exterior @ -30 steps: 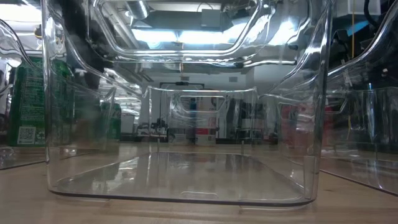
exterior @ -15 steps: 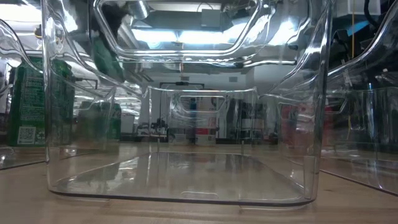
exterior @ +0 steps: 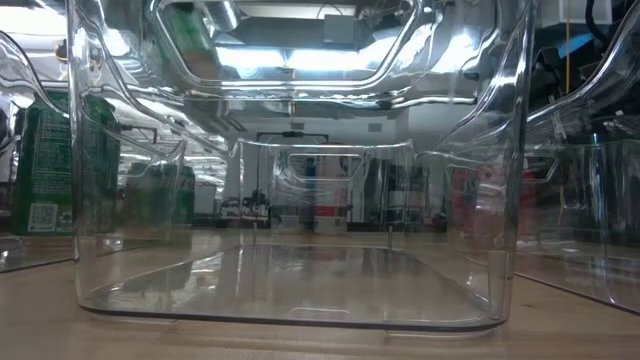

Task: Sort soda cans
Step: Put the bottom left green soda can into the left transparent bin

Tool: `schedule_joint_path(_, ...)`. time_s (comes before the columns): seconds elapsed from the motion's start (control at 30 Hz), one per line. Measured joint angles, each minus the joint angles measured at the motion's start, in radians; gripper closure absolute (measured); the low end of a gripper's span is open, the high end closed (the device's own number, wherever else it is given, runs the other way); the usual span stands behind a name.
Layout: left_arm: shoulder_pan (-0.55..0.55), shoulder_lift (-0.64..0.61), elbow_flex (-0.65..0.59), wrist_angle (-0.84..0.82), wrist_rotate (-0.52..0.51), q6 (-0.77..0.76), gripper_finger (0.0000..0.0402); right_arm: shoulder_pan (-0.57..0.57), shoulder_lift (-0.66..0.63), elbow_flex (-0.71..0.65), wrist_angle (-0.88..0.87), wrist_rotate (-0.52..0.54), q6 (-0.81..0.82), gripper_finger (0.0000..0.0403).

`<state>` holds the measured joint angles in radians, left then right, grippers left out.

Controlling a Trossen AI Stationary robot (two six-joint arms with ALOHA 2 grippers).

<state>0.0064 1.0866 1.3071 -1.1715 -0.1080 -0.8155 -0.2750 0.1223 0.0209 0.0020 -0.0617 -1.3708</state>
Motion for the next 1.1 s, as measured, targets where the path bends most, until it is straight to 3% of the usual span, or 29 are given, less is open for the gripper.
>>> schedule_joint_path(0.3,-0.274,0.0,0.0,0.08,-0.008,-0.14,0.0103,0.0,0.0,0.0,0.002,0.002,-0.023,0.0125)
schedule_joint_path(0.53,-0.443,0.045,0.0,0.06,-0.086,-0.323,0.0103,0.0,0.0,0.0,0.0,0.002,-0.012,0.0125)
schedule_joint_path(0.93,-0.618,0.233,0.0,-0.006,-0.097,-0.587,0.0103,0.0,0.0,0.0,-0.002,0.002,0.001,0.0125)
schedule_joint_path(1.1,-0.651,0.322,-0.001,0.004,-0.098,-0.62,0.0103,0.0,0.0,0.0,-0.003,0.002,0.001,0.0125)
